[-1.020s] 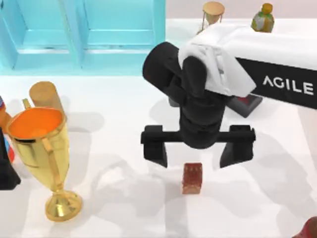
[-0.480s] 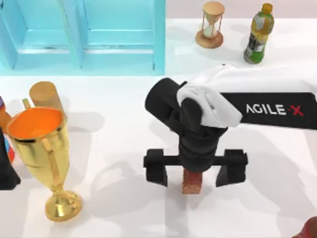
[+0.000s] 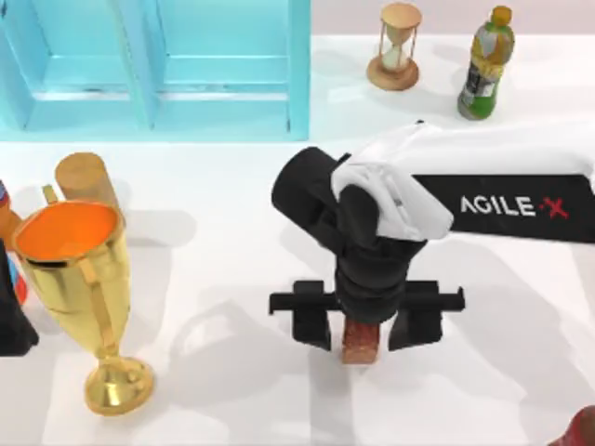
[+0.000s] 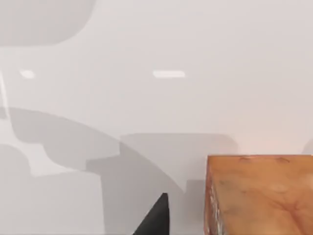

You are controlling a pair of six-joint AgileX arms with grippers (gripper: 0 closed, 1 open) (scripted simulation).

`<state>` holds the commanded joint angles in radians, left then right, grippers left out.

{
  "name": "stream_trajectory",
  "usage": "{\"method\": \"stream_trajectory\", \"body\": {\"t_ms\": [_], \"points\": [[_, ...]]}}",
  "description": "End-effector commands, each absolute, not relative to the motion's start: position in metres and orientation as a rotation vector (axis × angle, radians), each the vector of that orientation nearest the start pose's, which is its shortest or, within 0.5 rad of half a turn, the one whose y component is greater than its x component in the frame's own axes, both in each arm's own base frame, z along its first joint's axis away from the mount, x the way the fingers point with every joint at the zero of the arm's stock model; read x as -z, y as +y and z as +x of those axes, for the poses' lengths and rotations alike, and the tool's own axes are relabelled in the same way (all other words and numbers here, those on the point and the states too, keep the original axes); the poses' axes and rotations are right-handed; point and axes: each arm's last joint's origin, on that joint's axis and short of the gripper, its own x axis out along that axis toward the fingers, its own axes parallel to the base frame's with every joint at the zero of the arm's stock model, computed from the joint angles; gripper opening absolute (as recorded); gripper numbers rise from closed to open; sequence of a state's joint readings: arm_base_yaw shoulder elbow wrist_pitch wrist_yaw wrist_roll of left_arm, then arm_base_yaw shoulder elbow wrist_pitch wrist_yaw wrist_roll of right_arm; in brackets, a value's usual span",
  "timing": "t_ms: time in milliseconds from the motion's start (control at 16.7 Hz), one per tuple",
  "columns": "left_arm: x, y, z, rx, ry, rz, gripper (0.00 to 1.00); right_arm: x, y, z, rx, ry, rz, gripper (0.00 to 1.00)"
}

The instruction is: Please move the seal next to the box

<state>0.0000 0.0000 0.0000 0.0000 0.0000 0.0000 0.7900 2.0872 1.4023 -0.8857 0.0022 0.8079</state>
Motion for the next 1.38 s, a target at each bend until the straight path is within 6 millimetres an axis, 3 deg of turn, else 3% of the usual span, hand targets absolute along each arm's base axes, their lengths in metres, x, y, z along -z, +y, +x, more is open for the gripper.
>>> {"method": "stream_trajectory", "body": {"t_ms": [360,960,1380], "points": [[-0.16,-0.001,0.106,0.0,0.0,0.0,1.0,-0.122,0.275,0.268,0.008,1.571,0.008,0.02],[-0.16,-0.001,0.106,0.0,0.0,0.0,1.0,-0.123,0.274,0.269,0.009,1.569,0.01,0.0],[-0.16,-0.001,0.106,0.0,0.0,0.0,1.0,-0.169,0.274,0.269,0.01,1.569,0.01,0.0]]}}
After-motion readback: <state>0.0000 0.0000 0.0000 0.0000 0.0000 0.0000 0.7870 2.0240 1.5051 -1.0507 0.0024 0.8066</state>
